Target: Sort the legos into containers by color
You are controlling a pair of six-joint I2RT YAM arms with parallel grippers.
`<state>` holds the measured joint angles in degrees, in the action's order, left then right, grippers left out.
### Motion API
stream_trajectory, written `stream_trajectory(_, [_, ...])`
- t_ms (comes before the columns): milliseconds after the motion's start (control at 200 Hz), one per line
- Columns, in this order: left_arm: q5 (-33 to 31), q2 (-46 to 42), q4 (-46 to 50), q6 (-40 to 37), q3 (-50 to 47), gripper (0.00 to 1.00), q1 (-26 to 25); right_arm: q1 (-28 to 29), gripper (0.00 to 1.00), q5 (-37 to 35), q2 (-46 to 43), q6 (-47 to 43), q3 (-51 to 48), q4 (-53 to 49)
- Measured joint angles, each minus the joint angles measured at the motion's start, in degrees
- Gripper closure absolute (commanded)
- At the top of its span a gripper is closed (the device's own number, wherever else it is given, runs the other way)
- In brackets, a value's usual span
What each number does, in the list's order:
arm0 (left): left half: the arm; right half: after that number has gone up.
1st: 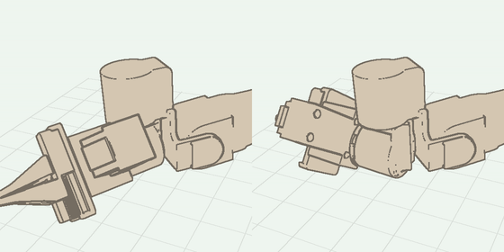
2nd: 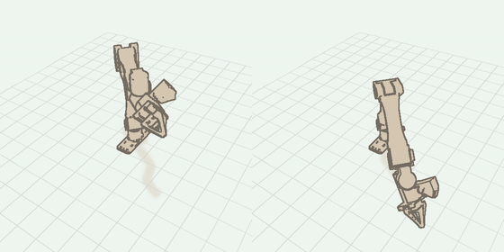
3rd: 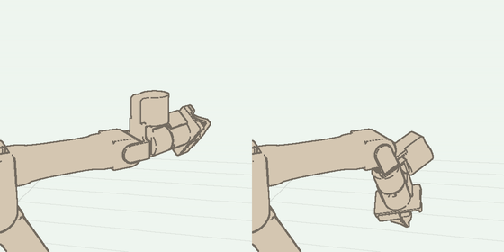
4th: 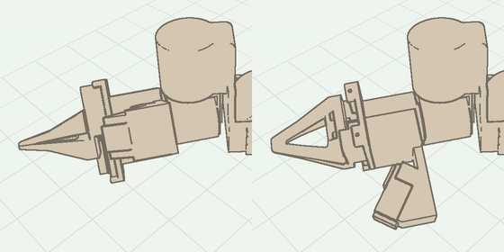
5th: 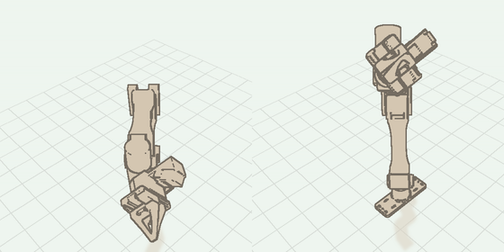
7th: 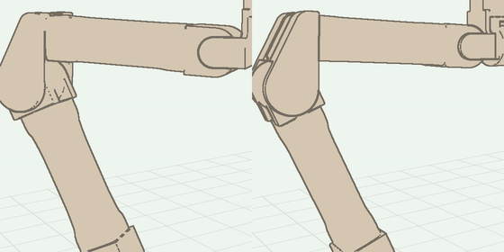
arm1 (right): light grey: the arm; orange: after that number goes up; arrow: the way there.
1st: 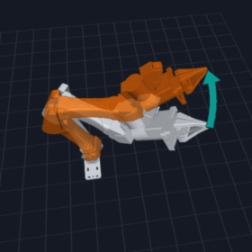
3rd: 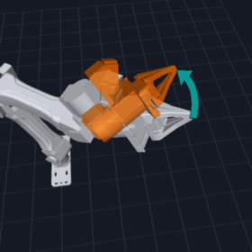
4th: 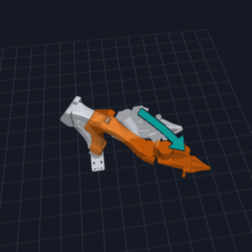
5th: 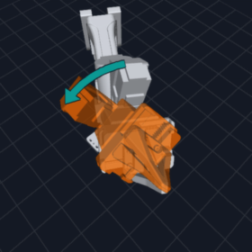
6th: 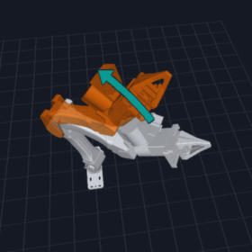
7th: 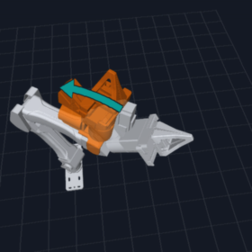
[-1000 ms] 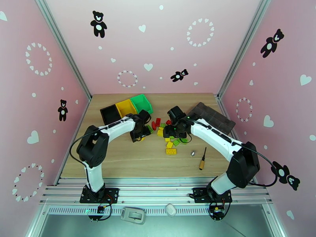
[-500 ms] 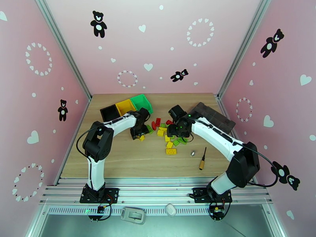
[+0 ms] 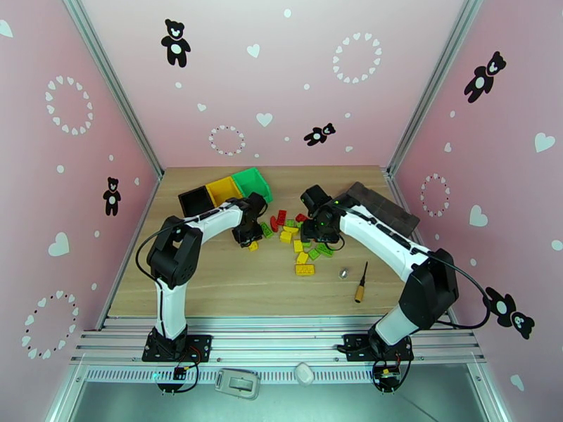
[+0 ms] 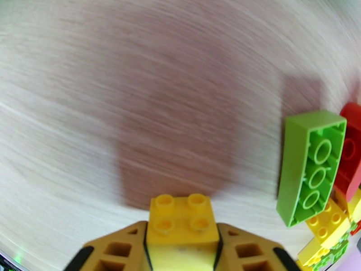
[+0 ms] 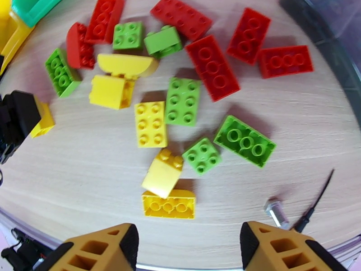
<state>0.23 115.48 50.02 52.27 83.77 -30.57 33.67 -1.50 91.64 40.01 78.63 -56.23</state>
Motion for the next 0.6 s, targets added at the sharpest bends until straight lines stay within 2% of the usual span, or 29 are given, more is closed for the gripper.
stream_trajectory(150, [0.0,-1.22,0.37,-0.39,-0.22,0.68,0.02,-0.04,0.28,6.43,-0.35,-0.85,-1.68,4.28])
stream_trajectory(330, [0.17,-6.58,0.61,-1.66,-0.17,0.67,1.42,-0.04,0.27,15.98,-0.2,-1.25,-1.7,12.11])
stream_trajectory(465, [0.68,-10.95,0.68,-3.23,1.2,0.67,5.99,-0.04,0.28,21.16,2.43,-0.52,-0.09,16.02])
stream_trajectory(601, [0.7,-11.76,1.22,-5.2,4.76,0.67,11.69,-0.04,0.29,24.55,7.93,-0.07,4.57,17.53])
